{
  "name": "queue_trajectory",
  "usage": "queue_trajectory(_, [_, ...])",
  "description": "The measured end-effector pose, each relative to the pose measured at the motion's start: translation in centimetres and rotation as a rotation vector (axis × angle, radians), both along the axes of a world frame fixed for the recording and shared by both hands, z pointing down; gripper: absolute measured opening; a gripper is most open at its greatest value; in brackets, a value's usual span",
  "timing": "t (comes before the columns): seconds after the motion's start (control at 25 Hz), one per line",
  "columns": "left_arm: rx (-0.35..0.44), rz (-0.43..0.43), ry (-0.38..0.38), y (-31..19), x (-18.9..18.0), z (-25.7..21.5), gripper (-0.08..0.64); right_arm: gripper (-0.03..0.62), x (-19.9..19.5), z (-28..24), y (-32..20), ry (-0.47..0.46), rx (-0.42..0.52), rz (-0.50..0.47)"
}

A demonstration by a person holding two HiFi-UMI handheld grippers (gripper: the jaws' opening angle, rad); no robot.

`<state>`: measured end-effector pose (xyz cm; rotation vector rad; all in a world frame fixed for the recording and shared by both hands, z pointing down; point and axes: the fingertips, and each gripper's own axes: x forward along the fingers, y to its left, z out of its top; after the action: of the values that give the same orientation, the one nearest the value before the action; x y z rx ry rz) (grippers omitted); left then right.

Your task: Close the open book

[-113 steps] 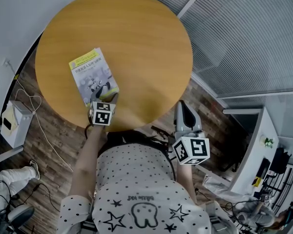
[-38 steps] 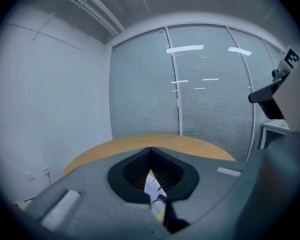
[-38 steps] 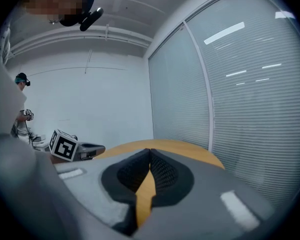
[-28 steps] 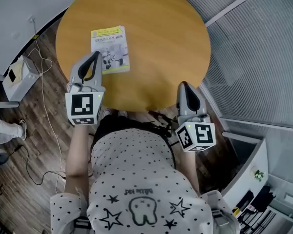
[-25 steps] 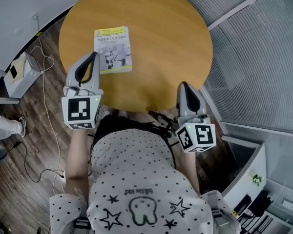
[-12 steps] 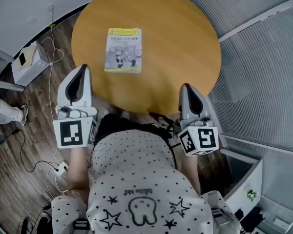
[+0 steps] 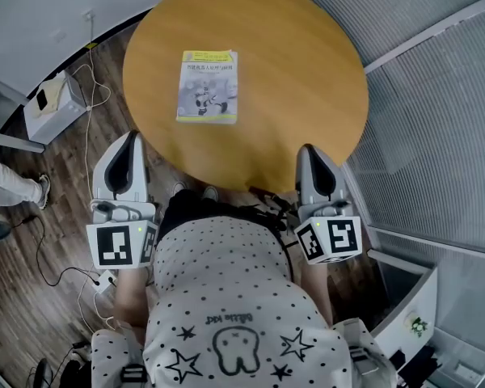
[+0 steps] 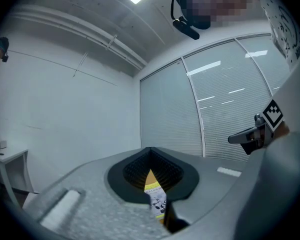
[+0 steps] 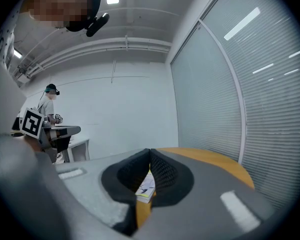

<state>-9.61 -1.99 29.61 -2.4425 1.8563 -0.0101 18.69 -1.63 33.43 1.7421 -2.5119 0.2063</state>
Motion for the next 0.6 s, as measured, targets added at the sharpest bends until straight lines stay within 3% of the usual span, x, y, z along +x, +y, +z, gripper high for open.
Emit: queue_trajectory(0.6, [-0.046, -0.029, 0.002, 2.0, -1.2, 2.5, 0.008, 0.005, -2.3, 1.0, 0.4, 0.065, -0.018, -0.068])
